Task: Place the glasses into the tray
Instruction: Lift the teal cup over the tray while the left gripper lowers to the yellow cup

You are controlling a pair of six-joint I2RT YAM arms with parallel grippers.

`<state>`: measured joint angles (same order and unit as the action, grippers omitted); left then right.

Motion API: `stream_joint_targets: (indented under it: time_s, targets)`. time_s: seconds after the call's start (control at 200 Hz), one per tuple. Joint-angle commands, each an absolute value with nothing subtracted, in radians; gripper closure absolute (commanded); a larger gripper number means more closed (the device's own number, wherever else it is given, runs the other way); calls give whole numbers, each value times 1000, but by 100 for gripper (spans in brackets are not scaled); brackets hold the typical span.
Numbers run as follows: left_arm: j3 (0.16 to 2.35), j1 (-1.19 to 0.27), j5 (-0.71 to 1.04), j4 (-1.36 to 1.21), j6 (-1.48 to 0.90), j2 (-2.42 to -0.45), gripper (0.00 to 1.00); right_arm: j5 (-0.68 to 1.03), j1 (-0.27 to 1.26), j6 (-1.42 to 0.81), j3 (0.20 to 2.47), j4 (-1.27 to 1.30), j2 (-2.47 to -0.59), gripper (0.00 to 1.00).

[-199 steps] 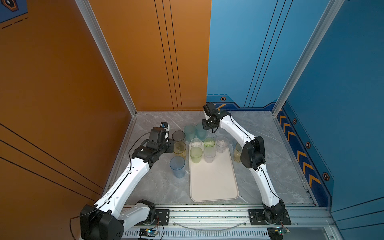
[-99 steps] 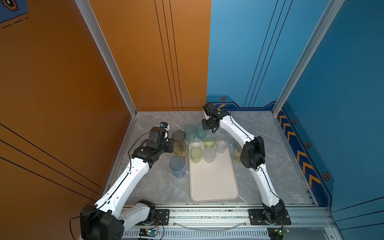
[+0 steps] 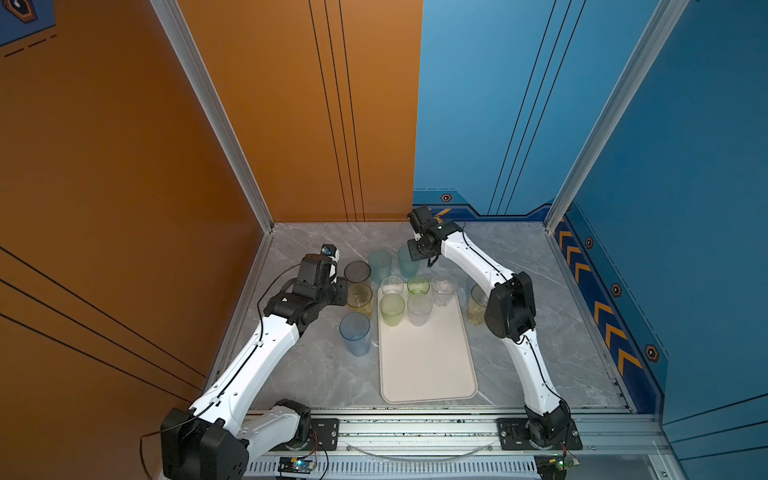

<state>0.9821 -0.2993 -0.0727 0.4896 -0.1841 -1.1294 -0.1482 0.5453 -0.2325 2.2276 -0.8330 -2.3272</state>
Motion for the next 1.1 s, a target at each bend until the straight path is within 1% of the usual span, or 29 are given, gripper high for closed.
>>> stream_joint_targets:
  time_s: [0.0, 0.155, 0.351, 0.456, 0.521, 0.651, 0.846, 1.097]
  targets:
    - [994, -300, -58, 503, -176, -1134, 79, -173, 542, -227, 2126, -713, -2175, 100]
    - [1007, -317, -76, 515, -175, -1127, 79, -160, 531, -221, 1992, -631, -2014, 100]
    - [1023, -353, -106, 523, -178, -1126, 79, -168, 530, -184, 1839, -608, -1811, 100]
    - [1023, -374, -125, 523, -181, -1130, 79, -164, 530, -175, 1716, -604, -1675, 100]
    - [1064, -379, -129, 528, -181, -1139, 79, -155, 532, -170, 1644, -607, -1592, 100]
    - [1095, -382, -130, 541, -177, -1163, 79, -156, 541, -152, 1555, -690, -1462, 100]
    - [1143, -388, -130, 545, -173, -1212, 79, -170, 567, -141, 1483, -824, -1355, 100]
    - [1206, -409, -132, 552, -160, -1260, 79, -160, 587, -155, 1409, -888, -1348, 100]
